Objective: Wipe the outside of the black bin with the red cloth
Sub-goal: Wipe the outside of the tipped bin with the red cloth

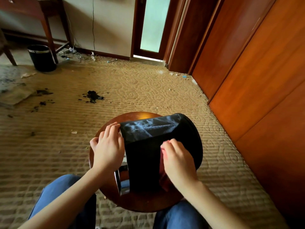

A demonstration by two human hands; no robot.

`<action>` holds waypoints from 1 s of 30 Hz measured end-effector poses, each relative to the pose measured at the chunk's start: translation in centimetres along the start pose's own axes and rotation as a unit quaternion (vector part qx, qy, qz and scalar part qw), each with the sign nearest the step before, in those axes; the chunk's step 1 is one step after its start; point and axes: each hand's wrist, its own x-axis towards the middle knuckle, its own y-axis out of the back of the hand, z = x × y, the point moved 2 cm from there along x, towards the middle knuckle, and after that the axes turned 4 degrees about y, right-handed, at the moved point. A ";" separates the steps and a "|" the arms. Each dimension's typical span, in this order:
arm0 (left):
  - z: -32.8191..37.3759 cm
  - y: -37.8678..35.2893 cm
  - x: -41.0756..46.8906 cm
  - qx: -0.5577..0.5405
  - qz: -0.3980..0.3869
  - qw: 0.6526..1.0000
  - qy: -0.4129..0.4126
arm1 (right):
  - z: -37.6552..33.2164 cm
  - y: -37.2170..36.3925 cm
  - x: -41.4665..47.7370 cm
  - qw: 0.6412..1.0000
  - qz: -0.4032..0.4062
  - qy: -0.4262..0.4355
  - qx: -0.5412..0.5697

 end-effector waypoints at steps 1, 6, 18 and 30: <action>0.0 0.0 -0.1 0.001 0.000 1.000 -0.002 | 1.0 0.2 0.8 1.000 -0.002 -0.005 -0.012; 0.0 -0.1 -0.3 0.008 -0.001 1.000 -0.003 | 7.7 0.5 7.5 0.977 -0.052 -0.198 -0.057; 0.0 -0.3 1.2 -0.089 -0.017 0.995 0.040 | -2.5 -0.1 1.4 0.997 -0.039 0.061 0.037; 0.0 0.0 0.7 -0.103 -0.028 0.994 0.039 | 6.7 -0.2 7.2 0.981 -0.056 -0.162 -0.087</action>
